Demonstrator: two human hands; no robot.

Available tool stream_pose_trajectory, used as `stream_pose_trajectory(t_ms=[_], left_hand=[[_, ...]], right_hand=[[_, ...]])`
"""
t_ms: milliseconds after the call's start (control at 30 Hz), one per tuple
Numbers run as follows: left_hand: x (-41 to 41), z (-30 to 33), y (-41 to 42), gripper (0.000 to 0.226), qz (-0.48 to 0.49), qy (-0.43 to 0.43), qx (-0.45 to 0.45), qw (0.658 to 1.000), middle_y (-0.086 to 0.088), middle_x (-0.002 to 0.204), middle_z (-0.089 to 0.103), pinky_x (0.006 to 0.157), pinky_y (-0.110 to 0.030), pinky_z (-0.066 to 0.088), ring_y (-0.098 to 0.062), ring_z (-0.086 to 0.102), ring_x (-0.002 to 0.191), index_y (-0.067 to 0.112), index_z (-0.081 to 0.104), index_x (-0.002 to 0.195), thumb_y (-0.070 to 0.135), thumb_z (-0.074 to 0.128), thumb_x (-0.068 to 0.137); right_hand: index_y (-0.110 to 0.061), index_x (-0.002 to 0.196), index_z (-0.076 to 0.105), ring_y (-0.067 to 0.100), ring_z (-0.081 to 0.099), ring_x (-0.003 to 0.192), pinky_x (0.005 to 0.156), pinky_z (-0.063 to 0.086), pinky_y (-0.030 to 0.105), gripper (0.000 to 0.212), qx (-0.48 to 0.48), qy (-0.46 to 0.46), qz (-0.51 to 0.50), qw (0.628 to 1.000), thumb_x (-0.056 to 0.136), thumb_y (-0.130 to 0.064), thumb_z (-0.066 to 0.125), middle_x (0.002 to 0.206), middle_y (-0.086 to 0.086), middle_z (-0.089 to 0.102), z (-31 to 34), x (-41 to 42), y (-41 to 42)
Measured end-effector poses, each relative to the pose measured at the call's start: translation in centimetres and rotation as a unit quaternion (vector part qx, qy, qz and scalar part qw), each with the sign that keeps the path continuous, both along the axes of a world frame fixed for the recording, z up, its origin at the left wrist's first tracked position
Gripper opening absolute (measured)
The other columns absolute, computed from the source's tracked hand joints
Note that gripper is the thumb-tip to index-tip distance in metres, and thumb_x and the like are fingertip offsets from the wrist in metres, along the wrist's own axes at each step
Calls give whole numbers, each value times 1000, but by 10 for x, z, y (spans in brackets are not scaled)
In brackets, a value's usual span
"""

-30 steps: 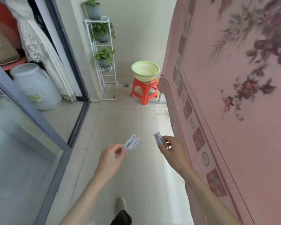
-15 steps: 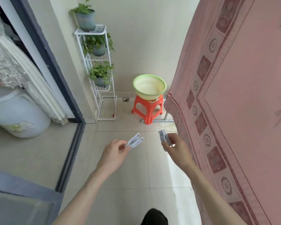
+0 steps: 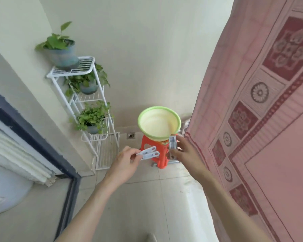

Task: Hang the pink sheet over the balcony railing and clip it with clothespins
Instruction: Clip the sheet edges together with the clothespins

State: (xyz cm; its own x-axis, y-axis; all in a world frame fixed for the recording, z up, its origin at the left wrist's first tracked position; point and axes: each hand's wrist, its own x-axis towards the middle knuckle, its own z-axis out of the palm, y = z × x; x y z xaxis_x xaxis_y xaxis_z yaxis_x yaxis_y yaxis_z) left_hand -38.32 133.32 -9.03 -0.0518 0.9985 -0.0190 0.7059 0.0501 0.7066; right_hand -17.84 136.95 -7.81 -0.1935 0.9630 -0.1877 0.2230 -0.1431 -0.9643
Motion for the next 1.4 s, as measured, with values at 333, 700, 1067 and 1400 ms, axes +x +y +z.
stream_pose_trajectory(t_ms=[333,700,1067,1400], left_hand=[[-37,-8,209,24,-132,43,-16,990,4,98,49,74,-20,29,-10,48,90,20,60,107,32,44,94],[-43,15,440,10,-295,-57,-27,953,2,93,58,68,-6,36,-6,53,79,15,60,94,23,56,89],[80,21,535,13,-382,-198,-84,899,9,88,63,67,-6,41,-4,59,82,38,61,84,27,65,82],[219,83,605,68,-553,-216,-67,802,6,139,43,93,-25,44,-10,43,122,23,36,138,34,67,78]], right_hand=[[-31,108,63,-6,62,83,69,44,6,29,1,-106,46,993,79,-35,70,91,-22,65,-5,-42,183],[-15,73,55,10,32,54,54,25,28,27,-26,-156,-42,987,74,-34,74,59,-7,38,-15,-70,347],[-19,86,61,2,37,48,45,31,15,12,-8,-62,-252,966,81,-14,70,64,-9,46,-16,26,395],[-34,82,61,3,43,51,51,34,23,17,-43,-76,-461,883,81,-18,66,67,-10,53,-10,82,391]])
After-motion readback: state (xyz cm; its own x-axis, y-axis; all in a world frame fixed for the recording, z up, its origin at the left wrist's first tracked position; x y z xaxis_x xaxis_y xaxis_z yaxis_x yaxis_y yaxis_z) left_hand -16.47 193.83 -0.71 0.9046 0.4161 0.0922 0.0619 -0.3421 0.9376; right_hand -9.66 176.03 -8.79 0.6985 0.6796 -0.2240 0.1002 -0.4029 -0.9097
